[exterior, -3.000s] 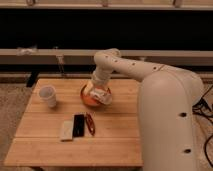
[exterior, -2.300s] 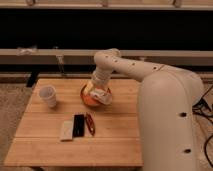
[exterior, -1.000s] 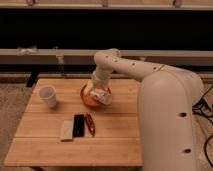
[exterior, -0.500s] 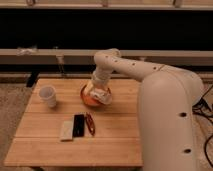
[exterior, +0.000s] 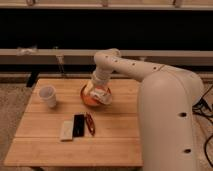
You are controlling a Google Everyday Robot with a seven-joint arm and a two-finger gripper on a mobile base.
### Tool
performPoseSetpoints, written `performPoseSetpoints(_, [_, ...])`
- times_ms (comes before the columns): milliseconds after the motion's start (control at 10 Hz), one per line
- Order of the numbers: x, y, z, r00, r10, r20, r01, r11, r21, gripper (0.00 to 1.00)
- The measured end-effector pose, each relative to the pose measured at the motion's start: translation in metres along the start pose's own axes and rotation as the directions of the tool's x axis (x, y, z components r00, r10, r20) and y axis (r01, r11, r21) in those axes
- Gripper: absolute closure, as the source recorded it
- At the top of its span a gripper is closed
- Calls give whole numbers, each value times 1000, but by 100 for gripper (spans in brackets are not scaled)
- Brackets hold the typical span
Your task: Move the arm in a circular motion
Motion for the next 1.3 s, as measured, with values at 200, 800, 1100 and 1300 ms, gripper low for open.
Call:
performPoseSetpoints(200, [0,0,0,1000,0,0,0,1000,0,20])
performPoseSetpoints(800, [1,0,1,1000,0,-2,0,1000,0,20])
performPoseSetpoints(1100, [-1,0,1,1000,-4,3,4,1000,3,20])
performPoseSetpoints(1300, [-23,2,0,999,-42,21,42,999,14,20])
